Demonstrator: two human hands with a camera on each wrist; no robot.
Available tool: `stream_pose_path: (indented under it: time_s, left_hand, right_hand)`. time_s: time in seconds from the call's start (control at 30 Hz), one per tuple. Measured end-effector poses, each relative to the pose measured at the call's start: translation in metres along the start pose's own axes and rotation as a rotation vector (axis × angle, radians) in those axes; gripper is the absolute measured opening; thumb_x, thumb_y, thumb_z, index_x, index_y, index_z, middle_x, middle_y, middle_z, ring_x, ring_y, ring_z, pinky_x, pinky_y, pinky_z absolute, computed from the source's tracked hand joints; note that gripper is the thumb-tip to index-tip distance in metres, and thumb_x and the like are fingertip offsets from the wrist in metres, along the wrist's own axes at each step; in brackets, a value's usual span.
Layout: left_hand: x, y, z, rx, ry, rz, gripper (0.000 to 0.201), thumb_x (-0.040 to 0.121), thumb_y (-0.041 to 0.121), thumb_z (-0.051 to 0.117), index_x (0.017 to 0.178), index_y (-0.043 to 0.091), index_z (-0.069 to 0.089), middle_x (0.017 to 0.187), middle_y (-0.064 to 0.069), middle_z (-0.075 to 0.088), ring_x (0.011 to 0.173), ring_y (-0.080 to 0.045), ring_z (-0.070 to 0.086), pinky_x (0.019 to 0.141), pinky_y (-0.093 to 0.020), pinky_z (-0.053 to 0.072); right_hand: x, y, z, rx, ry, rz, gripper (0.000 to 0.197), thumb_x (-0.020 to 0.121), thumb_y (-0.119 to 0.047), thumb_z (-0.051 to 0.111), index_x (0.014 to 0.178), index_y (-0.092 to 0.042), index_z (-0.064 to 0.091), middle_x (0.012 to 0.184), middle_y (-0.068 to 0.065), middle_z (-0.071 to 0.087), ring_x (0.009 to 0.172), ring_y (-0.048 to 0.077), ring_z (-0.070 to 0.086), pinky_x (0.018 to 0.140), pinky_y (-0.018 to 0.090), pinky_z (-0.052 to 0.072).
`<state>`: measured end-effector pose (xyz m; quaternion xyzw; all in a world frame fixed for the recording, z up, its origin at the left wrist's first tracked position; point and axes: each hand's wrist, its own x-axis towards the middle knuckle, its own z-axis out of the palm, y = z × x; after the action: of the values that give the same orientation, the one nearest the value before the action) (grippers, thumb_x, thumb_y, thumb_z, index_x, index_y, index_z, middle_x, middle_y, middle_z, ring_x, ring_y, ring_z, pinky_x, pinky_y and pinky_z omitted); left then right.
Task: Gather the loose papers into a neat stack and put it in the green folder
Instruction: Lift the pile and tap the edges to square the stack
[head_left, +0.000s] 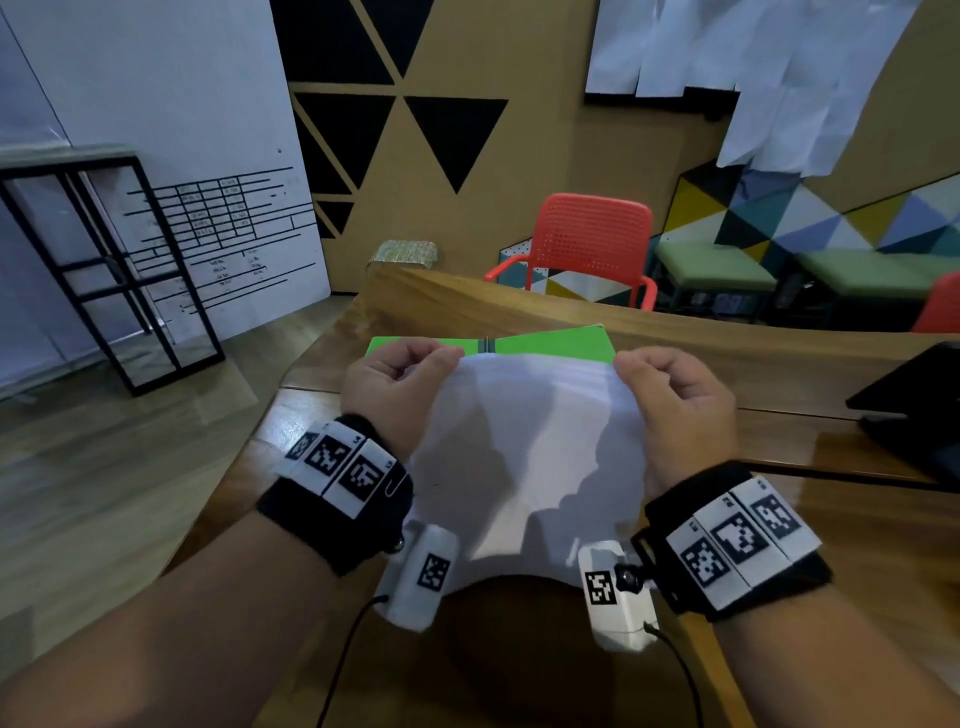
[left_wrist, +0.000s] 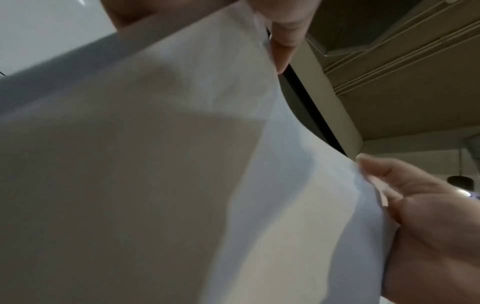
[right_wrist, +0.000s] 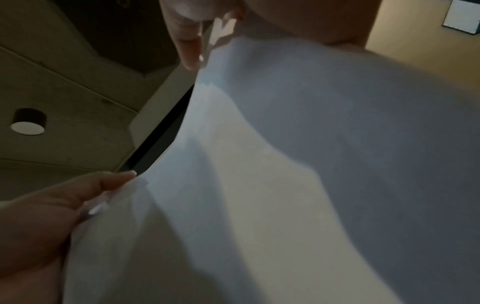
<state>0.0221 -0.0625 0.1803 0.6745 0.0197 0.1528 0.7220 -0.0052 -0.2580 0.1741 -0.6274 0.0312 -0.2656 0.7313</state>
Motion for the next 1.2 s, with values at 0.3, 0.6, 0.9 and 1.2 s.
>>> stream_pose_path:
  time_s: [0.3,0.6,0.9,1.2]
  left_hand:
    - [0.009,-0.029,-0.013,-0.214,-0.117,-0.027,0.035,0.053,0.041,0.080,0.075,0.021,0.062,0.072,0.007,0.073,0.063,-0.006,0.065,0.064,-0.024,0.055]
    - [-0.005,-0.047,-0.021,0.158,-0.120,-0.132,0.030,0.053,0.030,0.085,0.072,0.022,0.065,0.073,0.004,0.067,0.073,-0.017,0.063,0.054,-0.015,0.053]
    - [0.012,-0.017,-0.003,-0.158,-0.077,-0.089,0.038,0.074,-0.004,0.053,0.045,0.018,0.063,0.055,0.008,0.072,0.054,-0.008,0.061,0.053,-0.015,0.049]
    - [0.001,-0.055,-0.019,-0.013,-0.302,-0.069,0.047,0.045,0.037,0.088,0.081,0.016,0.066,0.061,0.012,0.073,0.060,-0.002,0.065,0.053,-0.017,0.052]
  right_hand:
    - [0.002,0.024,-0.011,0.099,-0.078,0.123,0.040,0.053,-0.039,0.084,0.085,-0.036,0.061,0.089,0.004,0.062,0.074,0.019,0.060,0.067,0.033,0.052]
    - [-0.004,0.031,-0.018,0.111,-0.067,0.183,0.033,0.055,-0.021,0.080,0.082,-0.019,0.062,0.063,-0.008,0.073,0.055,0.006,0.067,0.053,0.022,0.055]
    - [0.012,0.017,0.000,0.008,0.092,0.054,0.021,0.077,-0.012,0.064,0.068,-0.024,0.049,0.086,0.014,0.051,0.067,0.015,0.044,0.064,0.022,0.043]
    - [-0.007,0.043,-0.019,0.014,-0.170,0.254,0.061,0.049,-0.026,0.088,0.102,-0.018,0.060,0.095,0.009,0.073,0.084,0.020,0.072,0.071,0.037,0.058]
